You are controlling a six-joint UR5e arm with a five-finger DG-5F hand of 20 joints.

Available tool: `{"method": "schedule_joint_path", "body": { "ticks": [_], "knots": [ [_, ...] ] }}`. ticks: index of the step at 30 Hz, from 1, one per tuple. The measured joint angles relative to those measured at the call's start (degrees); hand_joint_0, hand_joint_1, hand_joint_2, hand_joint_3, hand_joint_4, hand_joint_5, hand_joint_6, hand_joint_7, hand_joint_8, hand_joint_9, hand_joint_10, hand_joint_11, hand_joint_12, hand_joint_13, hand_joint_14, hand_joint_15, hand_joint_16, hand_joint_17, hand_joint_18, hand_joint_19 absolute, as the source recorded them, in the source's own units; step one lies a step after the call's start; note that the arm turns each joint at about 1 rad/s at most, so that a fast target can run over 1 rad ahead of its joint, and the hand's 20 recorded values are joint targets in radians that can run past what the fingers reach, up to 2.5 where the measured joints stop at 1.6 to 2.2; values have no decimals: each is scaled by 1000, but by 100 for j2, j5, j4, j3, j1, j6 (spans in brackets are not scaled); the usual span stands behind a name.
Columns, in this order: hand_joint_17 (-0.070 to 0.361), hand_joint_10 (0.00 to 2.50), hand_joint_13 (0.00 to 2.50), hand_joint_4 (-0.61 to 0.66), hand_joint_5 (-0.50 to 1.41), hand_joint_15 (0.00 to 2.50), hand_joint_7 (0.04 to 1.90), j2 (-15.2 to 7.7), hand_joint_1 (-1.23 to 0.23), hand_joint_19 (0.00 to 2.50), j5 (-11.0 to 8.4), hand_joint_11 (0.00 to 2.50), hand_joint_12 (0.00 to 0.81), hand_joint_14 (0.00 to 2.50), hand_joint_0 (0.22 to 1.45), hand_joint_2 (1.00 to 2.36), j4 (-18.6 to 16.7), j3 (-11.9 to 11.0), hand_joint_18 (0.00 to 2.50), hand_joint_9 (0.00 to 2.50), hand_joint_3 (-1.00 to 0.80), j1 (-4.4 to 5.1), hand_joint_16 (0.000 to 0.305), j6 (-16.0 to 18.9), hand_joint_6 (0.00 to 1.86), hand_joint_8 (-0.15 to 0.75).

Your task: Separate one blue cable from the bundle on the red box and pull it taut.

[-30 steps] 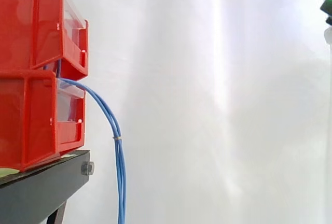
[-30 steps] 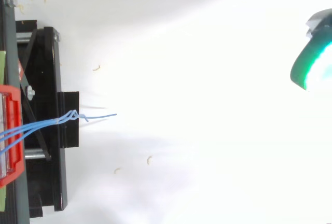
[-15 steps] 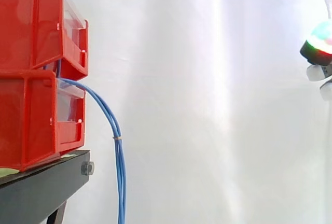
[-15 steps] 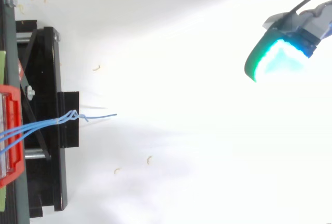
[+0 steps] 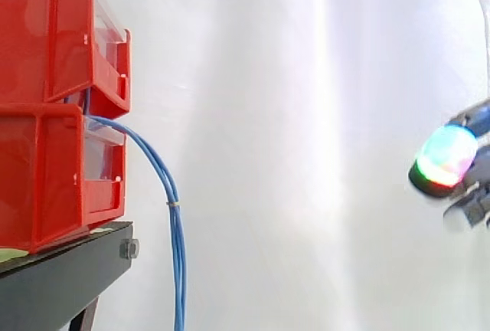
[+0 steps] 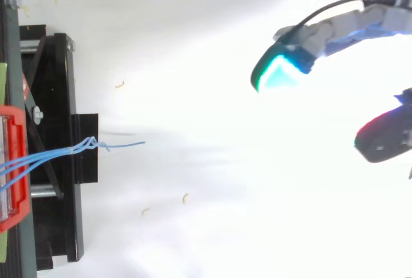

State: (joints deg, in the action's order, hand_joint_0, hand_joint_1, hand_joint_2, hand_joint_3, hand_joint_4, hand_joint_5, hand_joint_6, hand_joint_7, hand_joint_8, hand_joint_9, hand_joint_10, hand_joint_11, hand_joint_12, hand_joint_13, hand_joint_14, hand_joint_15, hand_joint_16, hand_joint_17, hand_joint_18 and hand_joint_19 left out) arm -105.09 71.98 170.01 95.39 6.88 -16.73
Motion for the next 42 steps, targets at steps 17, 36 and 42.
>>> {"method": "schedule_joint_path", "body": {
  "ticks": [17,36,42],
  "knots": [
    [99,0,318,168,-232,111,665,-312,-536,266,-1434,0,323,2,522,1000,-1322,5,409,313,-500,36,44,-642,501,259],
    [99,0,340,182,-225,113,671,-907,-535,278,-1553,0,327,2,527,1000,-2372,3,428,359,-500,174,44,-1070,501,270],
    [99,0,344,185,-224,120,671,-1004,-533,284,-1555,0,328,4,529,1000,-2740,-2,438,370,-500,297,44,-1331,501,272]
  ]
}}
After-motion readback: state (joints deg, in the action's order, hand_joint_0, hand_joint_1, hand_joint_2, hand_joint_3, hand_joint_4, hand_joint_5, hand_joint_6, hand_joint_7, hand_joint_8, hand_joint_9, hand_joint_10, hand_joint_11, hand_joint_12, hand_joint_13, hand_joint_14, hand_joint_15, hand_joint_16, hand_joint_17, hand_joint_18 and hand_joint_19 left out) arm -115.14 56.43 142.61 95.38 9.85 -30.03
